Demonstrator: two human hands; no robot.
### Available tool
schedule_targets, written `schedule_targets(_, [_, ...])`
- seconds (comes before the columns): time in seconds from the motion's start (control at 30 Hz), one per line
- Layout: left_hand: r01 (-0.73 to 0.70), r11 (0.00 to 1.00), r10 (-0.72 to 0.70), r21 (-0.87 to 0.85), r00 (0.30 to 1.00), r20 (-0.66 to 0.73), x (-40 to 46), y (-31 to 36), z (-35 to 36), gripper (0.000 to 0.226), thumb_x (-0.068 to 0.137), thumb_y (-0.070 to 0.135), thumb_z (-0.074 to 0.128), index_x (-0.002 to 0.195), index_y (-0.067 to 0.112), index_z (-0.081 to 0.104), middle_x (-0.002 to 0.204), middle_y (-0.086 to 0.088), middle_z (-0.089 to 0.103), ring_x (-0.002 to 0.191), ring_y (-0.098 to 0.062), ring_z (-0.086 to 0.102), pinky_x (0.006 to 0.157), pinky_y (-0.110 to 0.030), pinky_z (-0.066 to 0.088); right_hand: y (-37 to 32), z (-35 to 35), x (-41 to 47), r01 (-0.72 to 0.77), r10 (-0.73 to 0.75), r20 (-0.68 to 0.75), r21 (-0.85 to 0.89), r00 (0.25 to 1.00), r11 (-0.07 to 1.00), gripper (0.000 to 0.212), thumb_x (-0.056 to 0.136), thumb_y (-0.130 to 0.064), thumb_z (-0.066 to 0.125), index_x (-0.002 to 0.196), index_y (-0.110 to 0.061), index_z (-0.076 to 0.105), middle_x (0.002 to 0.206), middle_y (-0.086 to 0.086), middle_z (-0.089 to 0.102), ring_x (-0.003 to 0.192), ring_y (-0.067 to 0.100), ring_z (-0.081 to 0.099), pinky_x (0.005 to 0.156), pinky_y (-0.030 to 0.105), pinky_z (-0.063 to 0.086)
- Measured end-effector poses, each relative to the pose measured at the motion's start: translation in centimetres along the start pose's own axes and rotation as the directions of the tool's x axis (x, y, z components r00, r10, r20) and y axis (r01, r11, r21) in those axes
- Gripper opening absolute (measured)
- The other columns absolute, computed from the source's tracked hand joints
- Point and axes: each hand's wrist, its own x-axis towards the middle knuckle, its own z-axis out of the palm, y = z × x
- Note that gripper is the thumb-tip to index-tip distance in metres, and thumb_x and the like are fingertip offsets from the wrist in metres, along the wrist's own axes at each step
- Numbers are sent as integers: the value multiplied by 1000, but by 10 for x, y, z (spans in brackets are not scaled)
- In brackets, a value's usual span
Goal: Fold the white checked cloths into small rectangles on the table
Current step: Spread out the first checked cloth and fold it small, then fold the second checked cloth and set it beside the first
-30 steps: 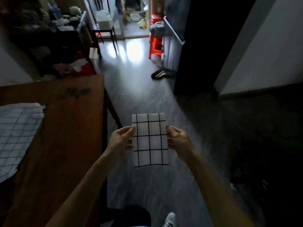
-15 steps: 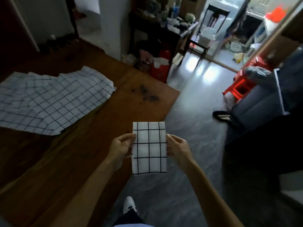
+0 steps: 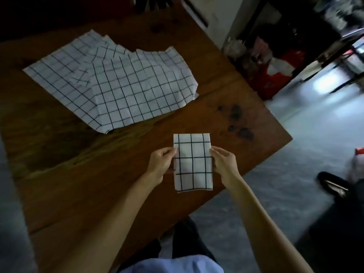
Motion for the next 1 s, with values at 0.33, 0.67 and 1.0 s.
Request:
schedule_targets(0.33, [94,936,-44,340,987,-152,55,-6,35,27,97,27,49,119,15,58,98,2,64,82,-16,66,73,-35,58,-7,-14,86,7,-8,-4,-207,1000,978,24,95,-26,56,114,-17,66,101,-4,70,94,10,65,89,34,55])
schedule_targets(0.67, [28,998,-18,48,982,-188,18,23,6,26,98,31,45,113,16,61,101,-4,66,86,-22,68,77,-38,58,-47,35,47,255,-199,251,-213,947,943,23,96,-31,54,108,-16,67,89,-3,70,79,11,69,74,26,57])
schedule_targets(1.0, [-263,948,314,178,849,-424,-113,2,-155,23,97,37,44,104,28,64,93,1,68,77,-18,63,62,-28,48,-44,158,-88,571,-347,602,-227,719,789,16,96,-35,51,107,-33,62,99,-10,68,92,5,64,88,34,54])
